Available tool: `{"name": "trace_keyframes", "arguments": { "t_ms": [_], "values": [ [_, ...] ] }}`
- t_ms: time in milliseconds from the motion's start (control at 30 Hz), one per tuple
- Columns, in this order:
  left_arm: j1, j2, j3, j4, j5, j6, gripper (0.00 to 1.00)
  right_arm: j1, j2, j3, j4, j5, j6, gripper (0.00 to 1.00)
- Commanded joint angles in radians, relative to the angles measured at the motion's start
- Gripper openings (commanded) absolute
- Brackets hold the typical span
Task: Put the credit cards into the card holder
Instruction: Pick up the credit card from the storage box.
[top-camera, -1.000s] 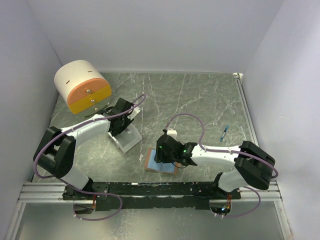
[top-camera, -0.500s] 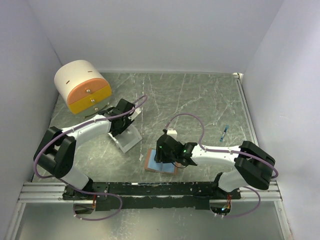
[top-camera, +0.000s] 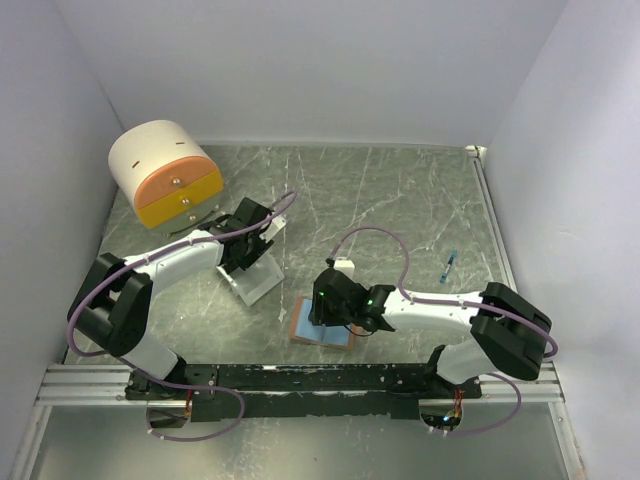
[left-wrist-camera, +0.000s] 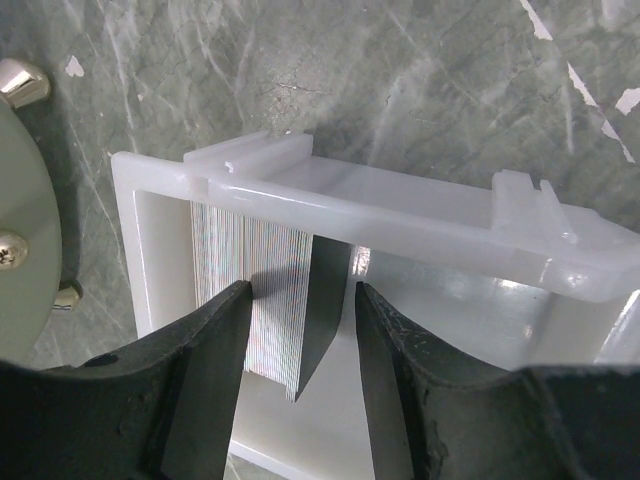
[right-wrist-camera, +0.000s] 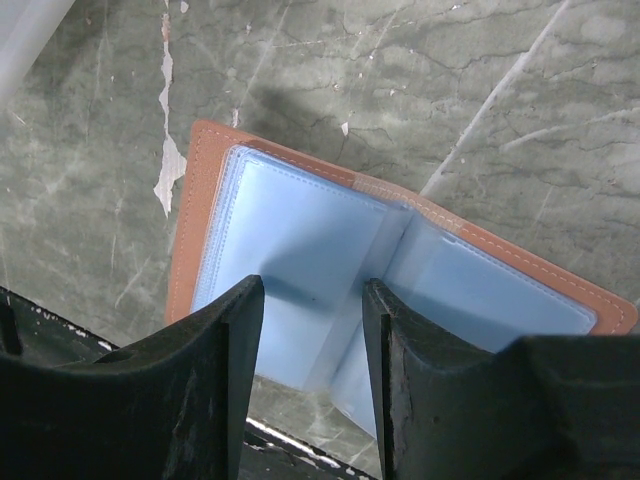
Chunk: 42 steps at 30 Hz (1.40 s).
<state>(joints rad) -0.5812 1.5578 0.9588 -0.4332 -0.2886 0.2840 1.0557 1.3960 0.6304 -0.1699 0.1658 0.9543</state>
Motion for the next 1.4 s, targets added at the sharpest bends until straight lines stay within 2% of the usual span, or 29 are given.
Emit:
{"name": "trace_keyframes", "arguments": {
  "t_ms": [0,400,667,1267,1367],
  "values": [
    [-0.008,0.007,-0.011,0.036,0.018,0.019,0.57,0.006,-0.03,0.023,-0.011,0.017,-0.015,0.44],
    [-0.009,0.041,-0.005,0.044,-0.098,0.025,0.54,0.006,-0.046,0.012,0.004,0.009,-0.01,0.44],
    [-0.011,0.014,-0.005,0.048,-0.127,0.028,0.45,0.006,-0.055,0.007,0.007,0.009,-0.007,0.44],
    [-0.041,-0.004,-0.005,0.025,-0.164,0.03,0.34,0.006,-0.073,0.002,-0.003,0.012,-0.003,0.44],
    [-0.041,-0.004,-0.004,0.024,-0.163,0.032,0.29,0.006,-0.075,0.004,-0.005,0.014,-0.003,0.44]
  ]
}}
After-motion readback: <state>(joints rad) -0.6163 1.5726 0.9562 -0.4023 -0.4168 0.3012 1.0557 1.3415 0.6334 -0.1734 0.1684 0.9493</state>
